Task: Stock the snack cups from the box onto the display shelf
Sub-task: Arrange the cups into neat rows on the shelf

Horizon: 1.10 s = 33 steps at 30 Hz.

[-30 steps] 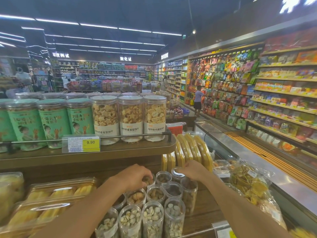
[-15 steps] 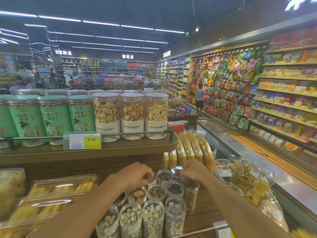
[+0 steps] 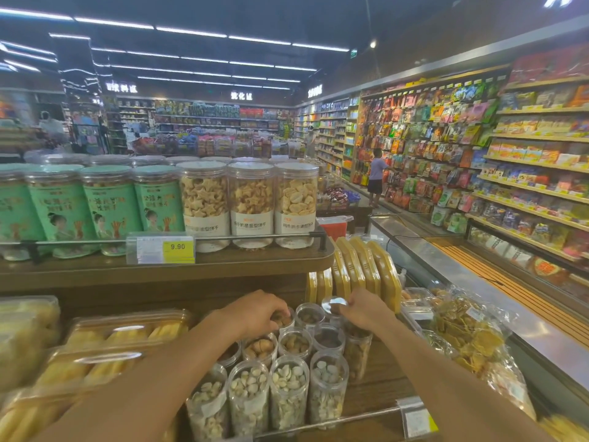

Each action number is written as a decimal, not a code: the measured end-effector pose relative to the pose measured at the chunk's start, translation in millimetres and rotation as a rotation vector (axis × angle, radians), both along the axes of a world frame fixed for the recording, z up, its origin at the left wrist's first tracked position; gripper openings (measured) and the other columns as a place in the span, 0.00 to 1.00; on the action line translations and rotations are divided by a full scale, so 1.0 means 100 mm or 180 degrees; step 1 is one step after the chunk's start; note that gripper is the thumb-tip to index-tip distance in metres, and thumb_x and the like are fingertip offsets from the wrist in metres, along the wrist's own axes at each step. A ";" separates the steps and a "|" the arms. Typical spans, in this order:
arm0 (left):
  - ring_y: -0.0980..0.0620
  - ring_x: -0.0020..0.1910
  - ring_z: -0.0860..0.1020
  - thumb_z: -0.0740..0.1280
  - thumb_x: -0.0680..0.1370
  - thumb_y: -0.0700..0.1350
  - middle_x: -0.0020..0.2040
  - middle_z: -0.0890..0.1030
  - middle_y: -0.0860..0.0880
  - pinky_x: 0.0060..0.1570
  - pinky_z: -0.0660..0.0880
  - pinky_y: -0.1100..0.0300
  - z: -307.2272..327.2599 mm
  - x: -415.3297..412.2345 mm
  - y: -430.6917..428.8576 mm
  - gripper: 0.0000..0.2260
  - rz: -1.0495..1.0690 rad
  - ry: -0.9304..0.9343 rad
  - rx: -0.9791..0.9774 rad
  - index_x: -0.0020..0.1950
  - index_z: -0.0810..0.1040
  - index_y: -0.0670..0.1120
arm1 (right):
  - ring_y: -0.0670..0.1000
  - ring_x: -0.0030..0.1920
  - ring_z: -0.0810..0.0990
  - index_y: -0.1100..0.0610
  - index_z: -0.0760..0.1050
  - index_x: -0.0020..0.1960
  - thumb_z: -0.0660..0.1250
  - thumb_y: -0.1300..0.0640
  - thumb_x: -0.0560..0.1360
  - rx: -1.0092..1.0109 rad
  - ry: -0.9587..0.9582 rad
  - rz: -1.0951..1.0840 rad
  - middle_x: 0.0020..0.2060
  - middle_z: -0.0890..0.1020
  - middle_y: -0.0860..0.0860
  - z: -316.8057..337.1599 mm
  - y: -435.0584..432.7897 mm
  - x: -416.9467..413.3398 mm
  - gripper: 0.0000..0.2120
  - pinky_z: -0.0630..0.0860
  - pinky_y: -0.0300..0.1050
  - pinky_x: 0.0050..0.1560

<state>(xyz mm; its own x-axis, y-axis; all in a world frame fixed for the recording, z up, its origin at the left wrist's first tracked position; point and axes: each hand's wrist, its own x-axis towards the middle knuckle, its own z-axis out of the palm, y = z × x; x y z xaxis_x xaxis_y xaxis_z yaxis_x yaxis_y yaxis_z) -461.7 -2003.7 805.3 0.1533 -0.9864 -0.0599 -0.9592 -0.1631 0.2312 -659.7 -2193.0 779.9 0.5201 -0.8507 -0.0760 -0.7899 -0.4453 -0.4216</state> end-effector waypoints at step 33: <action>0.50 0.63 0.76 0.74 0.78 0.51 0.62 0.82 0.56 0.53 0.73 0.54 0.29 0.37 1.17 0.18 -0.0342 -0.1111 0.0383 0.68 0.80 0.57 | 0.57 0.64 0.76 0.58 0.80 0.59 0.60 0.67 0.76 -0.1315 0.0887 0.1746 0.59 0.82 0.55 0.36 1.75 0.38 0.16 0.71 0.52 0.65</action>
